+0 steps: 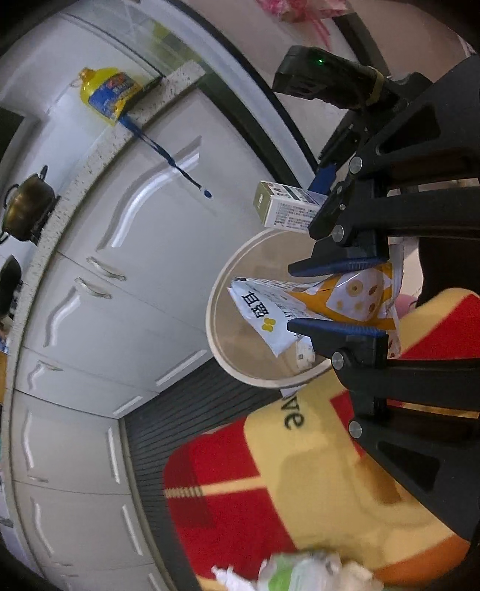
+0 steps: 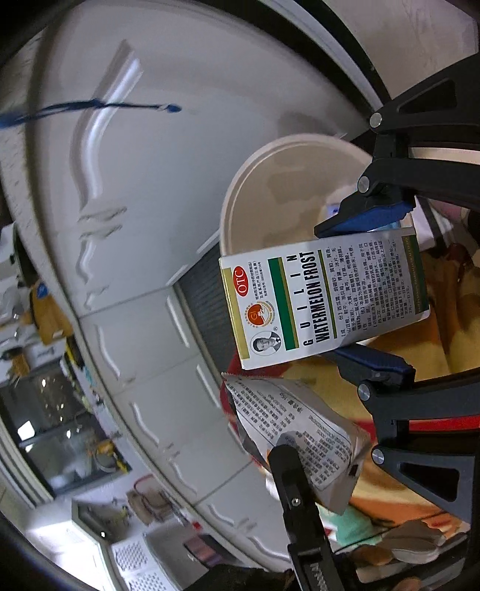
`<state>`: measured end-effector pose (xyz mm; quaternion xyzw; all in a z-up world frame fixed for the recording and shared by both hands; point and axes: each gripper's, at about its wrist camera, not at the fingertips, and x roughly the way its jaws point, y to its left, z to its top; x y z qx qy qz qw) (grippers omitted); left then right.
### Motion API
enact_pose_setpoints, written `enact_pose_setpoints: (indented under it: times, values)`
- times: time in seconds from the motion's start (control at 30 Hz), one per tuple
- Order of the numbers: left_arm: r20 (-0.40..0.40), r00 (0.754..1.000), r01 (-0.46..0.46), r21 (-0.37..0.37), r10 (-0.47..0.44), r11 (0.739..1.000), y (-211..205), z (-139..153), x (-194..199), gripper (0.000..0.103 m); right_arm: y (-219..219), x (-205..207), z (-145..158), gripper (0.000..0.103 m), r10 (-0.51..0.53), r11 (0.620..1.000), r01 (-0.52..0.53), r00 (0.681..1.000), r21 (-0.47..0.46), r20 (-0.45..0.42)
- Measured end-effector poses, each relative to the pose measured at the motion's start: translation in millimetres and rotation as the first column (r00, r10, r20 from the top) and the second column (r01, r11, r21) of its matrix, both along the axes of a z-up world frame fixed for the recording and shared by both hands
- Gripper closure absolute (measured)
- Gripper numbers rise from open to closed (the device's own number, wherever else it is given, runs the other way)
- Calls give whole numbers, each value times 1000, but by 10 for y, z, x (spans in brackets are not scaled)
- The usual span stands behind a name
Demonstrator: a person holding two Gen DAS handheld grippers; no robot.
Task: Collect trash
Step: 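Carry the wrapper and box to the bin and open both tools, then move both open tools back over the table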
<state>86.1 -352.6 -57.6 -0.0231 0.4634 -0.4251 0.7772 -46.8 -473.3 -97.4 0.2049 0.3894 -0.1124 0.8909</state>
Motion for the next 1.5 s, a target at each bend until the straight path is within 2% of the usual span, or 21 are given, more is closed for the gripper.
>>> enact_pose_setpoints:
  times: [0.13, 0.4, 0.47, 0.53, 0.63, 0.73, 1.03, 1.33, 1.5]
  values:
    - [-28, 999, -21, 8, 21, 1000, -99, -170, 83, 82, -97, 61, -166, 50, -25, 999, 26, 999, 19, -34]
    - [-39, 999, -13, 31, 14, 999, -250, -307, 120, 80, -178, 232, -351, 50, -42, 998, 44, 997, 33, -71]
    - [-33, 999, -2, 41, 3, 999, -235, -306, 100, 70, -207, 269, -409, 47, -44, 998, 48, 995, 39, -93]
    - [-17, 1000, 0, 45, 1, 999, -200, -276, 81, 53, -228, 292, -449, 46, -52, 997, 57, 993, 45, -105]
    - [15, 1000, -11, 51, 10, 999, -133, -222, 54, 45, -239, 296, -468, 44, -59, 997, 65, 993, 51, -105]
    - [44, 999, -28, 68, 25, 997, -67, -190, 32, 44, -206, 271, -451, 39, -59, 996, 65, 993, 57, -98]
    - [133, 989, -81, 107, 66, 991, 183, -89, -82, 44, -32, 168, -304, 39, -43, 997, 47, 997, 54, -63]
    - [188, 974, -154, 120, 130, 981, 563, 36, -199, 44, 327, 169, 15, 37, 18, 1000, -18, 1000, 24, -2]
    - [222, 962, -190, 118, 161, 975, 780, 104, -262, 44, 551, 169, 167, 33, 50, 999, -50, 998, 4, 33]
